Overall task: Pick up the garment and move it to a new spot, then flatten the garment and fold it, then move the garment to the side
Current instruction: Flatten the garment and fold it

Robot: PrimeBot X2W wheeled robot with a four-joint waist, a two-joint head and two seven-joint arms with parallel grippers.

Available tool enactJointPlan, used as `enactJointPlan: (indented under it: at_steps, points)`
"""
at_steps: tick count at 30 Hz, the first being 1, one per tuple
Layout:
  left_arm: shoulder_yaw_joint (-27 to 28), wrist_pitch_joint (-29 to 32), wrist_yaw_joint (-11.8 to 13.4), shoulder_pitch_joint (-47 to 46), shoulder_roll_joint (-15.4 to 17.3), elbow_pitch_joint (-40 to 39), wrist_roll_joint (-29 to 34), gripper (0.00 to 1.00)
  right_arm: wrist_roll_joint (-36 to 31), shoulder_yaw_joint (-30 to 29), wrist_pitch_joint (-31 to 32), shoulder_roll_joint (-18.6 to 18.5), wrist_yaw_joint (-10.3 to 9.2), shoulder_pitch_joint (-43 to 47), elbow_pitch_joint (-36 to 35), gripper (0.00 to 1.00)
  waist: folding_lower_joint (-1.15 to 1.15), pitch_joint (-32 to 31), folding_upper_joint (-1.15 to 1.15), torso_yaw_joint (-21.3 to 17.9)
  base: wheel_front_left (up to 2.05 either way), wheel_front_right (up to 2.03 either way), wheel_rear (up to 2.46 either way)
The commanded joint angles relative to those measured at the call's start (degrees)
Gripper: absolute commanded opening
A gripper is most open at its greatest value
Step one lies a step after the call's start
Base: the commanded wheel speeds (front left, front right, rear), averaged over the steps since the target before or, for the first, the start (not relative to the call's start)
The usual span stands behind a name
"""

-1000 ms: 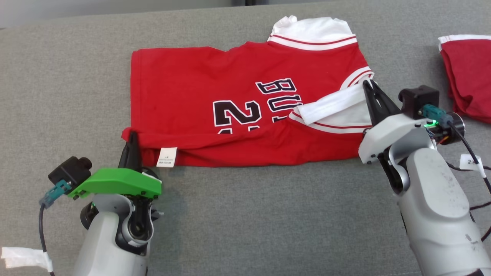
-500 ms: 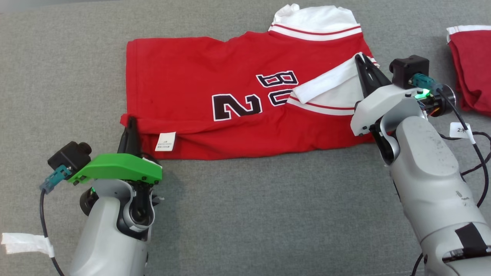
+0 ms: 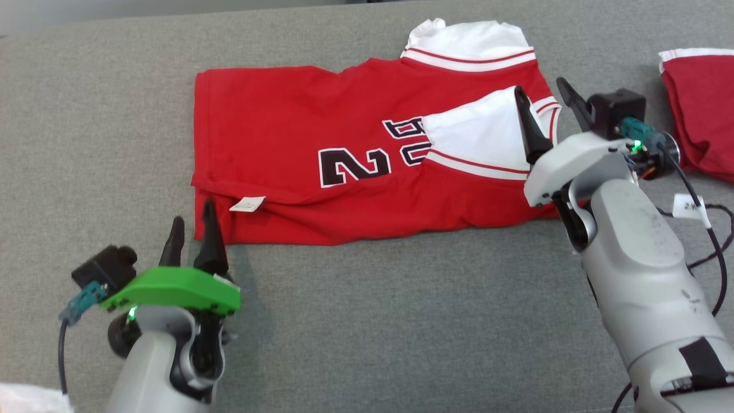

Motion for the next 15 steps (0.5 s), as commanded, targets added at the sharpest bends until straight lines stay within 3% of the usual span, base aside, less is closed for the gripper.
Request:
enactJointPlan:
  at_steps: [1,9,15]
  points:
    - [-0.08,0.42,0.54,2.10,1.12,-1.03,0.90,1.00,-0.03,-0.68,-0.20,-0.22,-0.09,1.96,-1.25,1.00,0.00,-0.95,0.00,-0.23,0.00,0.00,0.00]
    - [-2.90,8.75,3.03,9.89,3.48,-6.29,-0.22,1.00,-1.35,-4.54,0.04,-0.36,-0.09,11.52,-10.05,1.00,0.00,-3.40,0.00,-0.33,0.00,0.00,0.00]
    - [-2.68,12.40,4.61,9.05,3.89,-7.49,-1.49,1.00,-0.69,-4.15,3.73,-0.30,-0.09,17.65,-17.99,1.00,0.00,-2.80,0.00,-2.06,0.00,0.00,0.00]
